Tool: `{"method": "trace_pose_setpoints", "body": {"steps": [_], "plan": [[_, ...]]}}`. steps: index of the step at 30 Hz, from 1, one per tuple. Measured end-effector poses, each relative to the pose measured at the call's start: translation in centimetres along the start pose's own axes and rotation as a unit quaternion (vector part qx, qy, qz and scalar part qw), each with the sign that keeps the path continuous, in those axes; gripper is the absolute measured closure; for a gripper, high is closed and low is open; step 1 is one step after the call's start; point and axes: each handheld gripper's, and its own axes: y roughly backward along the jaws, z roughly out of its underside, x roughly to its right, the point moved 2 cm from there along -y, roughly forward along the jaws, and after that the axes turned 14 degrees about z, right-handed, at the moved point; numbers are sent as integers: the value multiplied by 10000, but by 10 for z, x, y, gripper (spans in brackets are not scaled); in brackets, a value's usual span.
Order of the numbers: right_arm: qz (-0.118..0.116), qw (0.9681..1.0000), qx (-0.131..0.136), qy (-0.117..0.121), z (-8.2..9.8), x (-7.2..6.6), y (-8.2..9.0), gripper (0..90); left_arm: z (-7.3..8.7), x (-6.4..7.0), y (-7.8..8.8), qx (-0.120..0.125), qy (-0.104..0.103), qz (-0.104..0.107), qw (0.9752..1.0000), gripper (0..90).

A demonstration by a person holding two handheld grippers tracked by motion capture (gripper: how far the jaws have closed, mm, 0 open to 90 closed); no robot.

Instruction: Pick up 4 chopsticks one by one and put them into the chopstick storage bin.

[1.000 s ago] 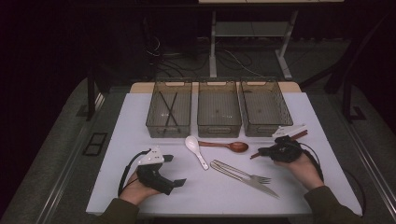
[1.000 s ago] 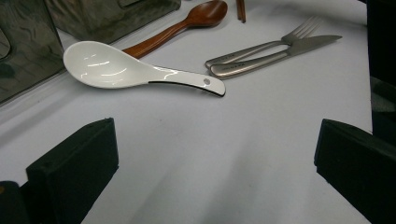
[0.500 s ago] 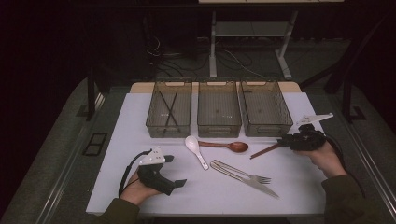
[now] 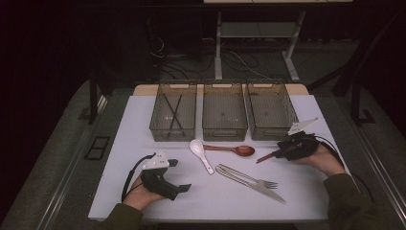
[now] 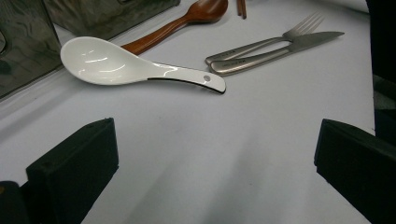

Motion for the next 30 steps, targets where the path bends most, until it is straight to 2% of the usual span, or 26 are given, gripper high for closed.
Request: {"method": "trace_pose_setpoints", "body": {"steps": [5,9,24,30], "plan": [[43,9997,-61,245,0,-3,-7,459,0,0,0,12,13,8,10000,0],[130,9993,-48,337,1,-3,-7,499,0,0,0,2,8,7,10000,0],[219,9989,-136,393,2,-6,-3,624,0,0,1,29,13,13,10000,0],[268,9981,-208,523,2,-10,-1,666,0,0,1,31,10,11,10000,0]]}}
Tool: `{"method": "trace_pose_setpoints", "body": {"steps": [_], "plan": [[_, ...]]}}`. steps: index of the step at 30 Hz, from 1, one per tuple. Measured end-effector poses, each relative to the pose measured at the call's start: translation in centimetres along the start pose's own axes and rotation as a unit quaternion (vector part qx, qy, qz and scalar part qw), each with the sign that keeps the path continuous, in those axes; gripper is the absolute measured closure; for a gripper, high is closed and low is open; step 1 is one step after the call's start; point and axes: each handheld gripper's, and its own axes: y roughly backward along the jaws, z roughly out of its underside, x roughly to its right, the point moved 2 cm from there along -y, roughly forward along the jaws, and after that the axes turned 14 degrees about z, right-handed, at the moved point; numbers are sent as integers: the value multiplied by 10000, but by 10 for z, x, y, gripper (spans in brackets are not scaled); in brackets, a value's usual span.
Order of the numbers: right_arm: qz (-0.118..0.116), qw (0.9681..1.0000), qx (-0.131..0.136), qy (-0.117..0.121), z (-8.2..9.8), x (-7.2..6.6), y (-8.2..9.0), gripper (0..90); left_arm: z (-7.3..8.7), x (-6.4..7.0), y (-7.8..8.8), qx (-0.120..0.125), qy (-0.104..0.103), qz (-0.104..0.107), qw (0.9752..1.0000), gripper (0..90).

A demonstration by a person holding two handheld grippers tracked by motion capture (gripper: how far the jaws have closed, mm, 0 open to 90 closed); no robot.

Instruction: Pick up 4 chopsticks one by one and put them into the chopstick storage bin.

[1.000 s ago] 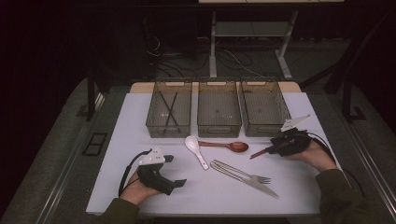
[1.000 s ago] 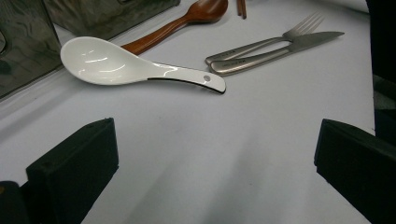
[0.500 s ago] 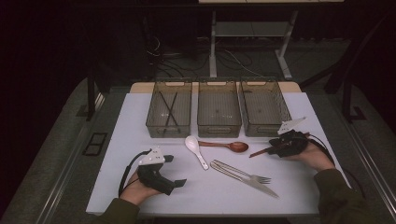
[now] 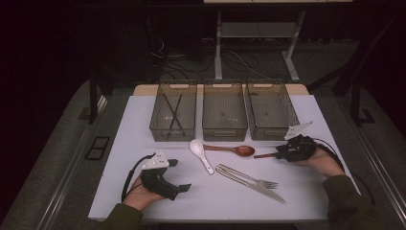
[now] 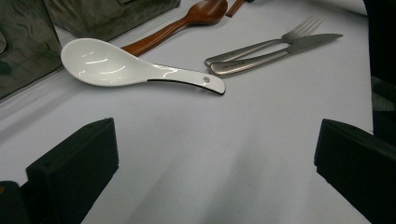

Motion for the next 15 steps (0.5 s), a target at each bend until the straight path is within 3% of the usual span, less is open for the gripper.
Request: {"method": "trace_pose_setpoints", "body": {"steps": [15], "plan": [[-171,9997,-164,106,3,-9,8,734,0,0,0,-1,2,11,10000,0]]}}
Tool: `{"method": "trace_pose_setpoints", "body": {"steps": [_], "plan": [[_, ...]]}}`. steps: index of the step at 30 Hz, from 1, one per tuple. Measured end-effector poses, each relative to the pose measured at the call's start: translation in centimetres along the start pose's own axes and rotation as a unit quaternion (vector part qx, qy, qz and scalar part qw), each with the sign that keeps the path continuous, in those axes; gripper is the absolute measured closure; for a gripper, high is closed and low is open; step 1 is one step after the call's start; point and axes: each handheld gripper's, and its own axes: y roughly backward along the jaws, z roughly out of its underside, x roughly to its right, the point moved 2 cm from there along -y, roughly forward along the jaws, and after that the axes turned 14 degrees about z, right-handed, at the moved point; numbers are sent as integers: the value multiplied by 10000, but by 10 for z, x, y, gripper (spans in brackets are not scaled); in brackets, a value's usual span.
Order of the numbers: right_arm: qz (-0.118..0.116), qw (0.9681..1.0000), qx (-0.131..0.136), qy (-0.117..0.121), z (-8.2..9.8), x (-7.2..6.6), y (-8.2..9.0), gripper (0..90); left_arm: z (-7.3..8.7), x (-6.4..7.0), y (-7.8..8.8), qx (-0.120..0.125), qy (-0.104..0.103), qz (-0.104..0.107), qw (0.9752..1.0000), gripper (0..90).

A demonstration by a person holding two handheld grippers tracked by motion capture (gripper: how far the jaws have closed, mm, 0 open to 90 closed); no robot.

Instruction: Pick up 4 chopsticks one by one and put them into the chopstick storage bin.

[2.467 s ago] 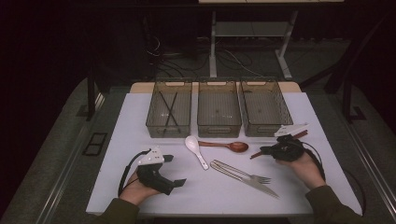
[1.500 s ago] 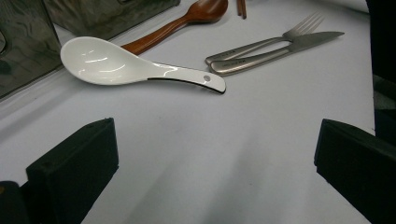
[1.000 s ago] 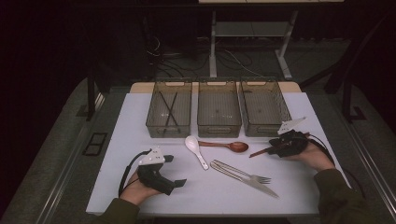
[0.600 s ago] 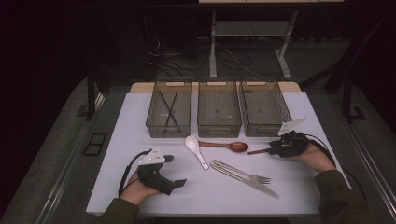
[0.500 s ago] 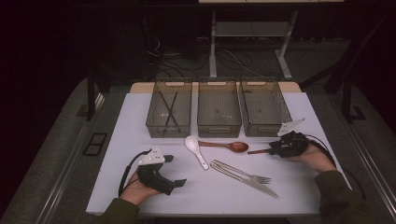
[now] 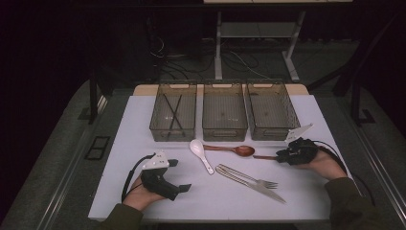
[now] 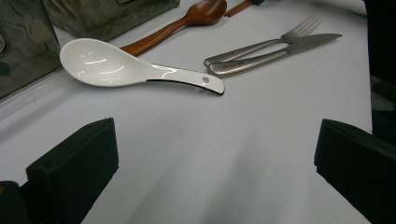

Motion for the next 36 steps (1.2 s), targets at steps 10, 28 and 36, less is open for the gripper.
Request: {"method": "trace_pose_setpoints", "body": {"steps": [10,28,36], "plan": [[-255,9996,-31,78,3,-13,6,785,0,1,0,-13,-15,17,10000,0],[-7,9999,142,-54,0,-7,4,844,0,0,0,-8,-24,15,10000,0],[220,9994,126,-251,3,4,1,818,0,0,0,-15,-25,10,10000,0]]}}
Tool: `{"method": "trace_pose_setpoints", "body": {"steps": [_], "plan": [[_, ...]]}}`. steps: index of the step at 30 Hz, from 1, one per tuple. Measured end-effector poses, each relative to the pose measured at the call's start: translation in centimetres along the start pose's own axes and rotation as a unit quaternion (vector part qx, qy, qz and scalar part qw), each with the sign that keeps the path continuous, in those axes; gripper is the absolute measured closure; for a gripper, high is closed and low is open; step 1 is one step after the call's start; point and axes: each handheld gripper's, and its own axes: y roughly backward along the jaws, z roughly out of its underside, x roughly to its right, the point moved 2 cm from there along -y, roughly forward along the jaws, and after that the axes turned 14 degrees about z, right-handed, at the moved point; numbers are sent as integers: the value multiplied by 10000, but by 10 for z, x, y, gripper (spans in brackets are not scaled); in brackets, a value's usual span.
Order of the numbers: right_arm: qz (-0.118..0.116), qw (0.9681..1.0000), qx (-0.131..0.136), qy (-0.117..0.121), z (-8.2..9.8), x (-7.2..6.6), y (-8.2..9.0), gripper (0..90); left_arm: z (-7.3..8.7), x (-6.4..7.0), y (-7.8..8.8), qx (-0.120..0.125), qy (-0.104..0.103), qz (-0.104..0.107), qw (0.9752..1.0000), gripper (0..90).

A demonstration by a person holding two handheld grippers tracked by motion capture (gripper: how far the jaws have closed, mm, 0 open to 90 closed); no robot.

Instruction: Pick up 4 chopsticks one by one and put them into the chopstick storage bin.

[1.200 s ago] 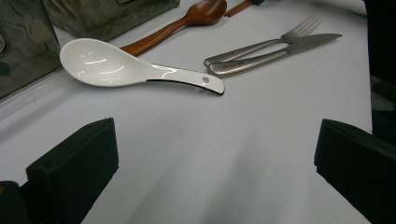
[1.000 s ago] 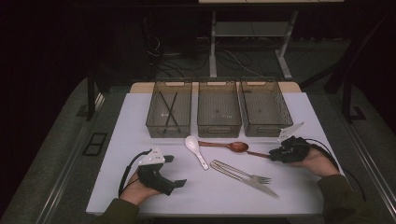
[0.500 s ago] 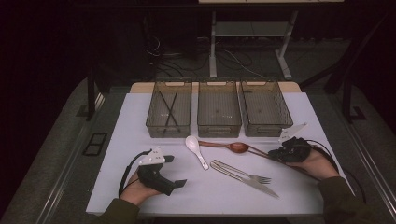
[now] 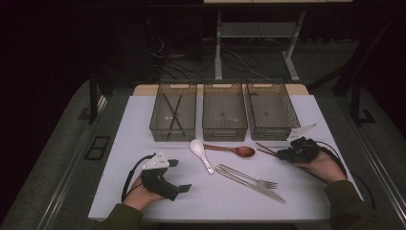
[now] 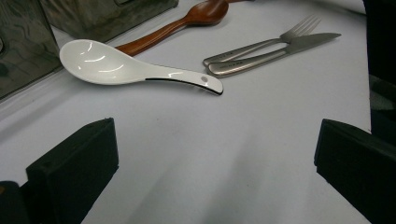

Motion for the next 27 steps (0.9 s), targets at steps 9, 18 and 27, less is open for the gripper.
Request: {"method": "trace_pose_setpoints", "body": {"steps": [9,18,27], "plan": [[87,9998,104,-131,2,3,1,669,0,0,0,-6,-13,3,10000,0],[5,9988,443,-199,1,-2,21,652,0,0,0,-7,-7,-1,10000,0],[-16,9985,436,-327,21,-6,39,620,0,1,1,0,-9,9,10000,0]]}}
